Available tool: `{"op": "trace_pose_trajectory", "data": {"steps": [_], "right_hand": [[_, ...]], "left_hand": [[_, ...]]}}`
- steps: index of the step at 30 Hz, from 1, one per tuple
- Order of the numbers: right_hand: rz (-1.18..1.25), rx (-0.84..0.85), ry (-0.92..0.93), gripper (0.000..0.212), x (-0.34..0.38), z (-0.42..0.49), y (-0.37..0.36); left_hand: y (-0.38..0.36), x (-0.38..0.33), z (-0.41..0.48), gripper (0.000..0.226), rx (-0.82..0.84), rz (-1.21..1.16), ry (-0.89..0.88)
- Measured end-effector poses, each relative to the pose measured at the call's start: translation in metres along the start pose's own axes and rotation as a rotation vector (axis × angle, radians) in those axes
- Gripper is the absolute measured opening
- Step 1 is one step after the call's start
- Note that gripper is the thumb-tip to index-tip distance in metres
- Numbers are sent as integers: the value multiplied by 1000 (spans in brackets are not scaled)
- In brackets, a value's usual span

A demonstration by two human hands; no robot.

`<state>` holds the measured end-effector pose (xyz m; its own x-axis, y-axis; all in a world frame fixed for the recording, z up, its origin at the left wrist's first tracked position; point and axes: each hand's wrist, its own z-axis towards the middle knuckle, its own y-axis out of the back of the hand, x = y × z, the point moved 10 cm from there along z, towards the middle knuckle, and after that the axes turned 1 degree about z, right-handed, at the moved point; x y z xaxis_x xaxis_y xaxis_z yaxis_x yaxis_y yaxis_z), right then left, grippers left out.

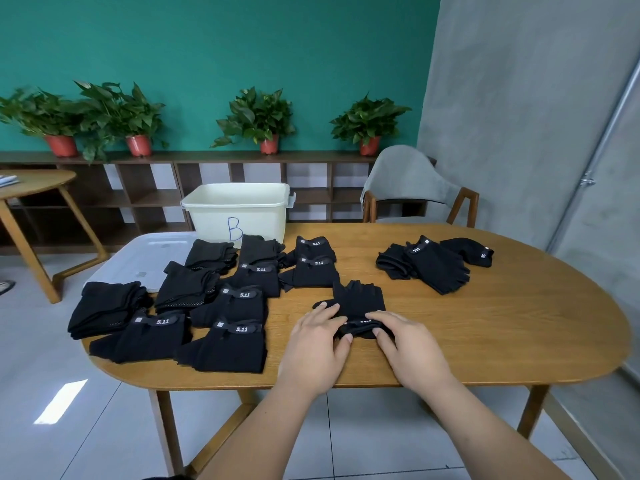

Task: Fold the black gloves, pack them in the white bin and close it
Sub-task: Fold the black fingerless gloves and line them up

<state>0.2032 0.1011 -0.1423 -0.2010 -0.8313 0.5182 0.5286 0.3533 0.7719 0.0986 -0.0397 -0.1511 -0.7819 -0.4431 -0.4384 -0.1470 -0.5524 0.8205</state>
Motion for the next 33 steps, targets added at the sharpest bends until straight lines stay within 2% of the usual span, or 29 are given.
{"op": "trace_pose_trajectory", "data": {"steps": [6,15,16,19,20,23,26,33], "right_hand": [[97,-52,-7,27,2,-3,10],[197,-61,0,22,7,-6,17],[194,-49,-7,27,8,-6,17],[182,28,-64,62,4,-5,10],[152,42,-77,66,2,-5,7],[79,8,-70,47,1,-3,9],[111,-42,-88,27,-2,-2,19],[275,-84,-110,25,-7,-4,23]], "left_hand": [[10,-10,-5,64,-38,-26,-88],[18,-3,-6,31,-101,-25,-4],[20,-3,-6,28,-110,-34,1],[26,-4,-7,26,-132,-72,26],[26,-2,-7,26,-133,-83,38],[24,2,-7,28,-120,-107,69],[24,2,-7,36,-122,-105,72],[23,5,-9,37,-88,-104,136]]}}
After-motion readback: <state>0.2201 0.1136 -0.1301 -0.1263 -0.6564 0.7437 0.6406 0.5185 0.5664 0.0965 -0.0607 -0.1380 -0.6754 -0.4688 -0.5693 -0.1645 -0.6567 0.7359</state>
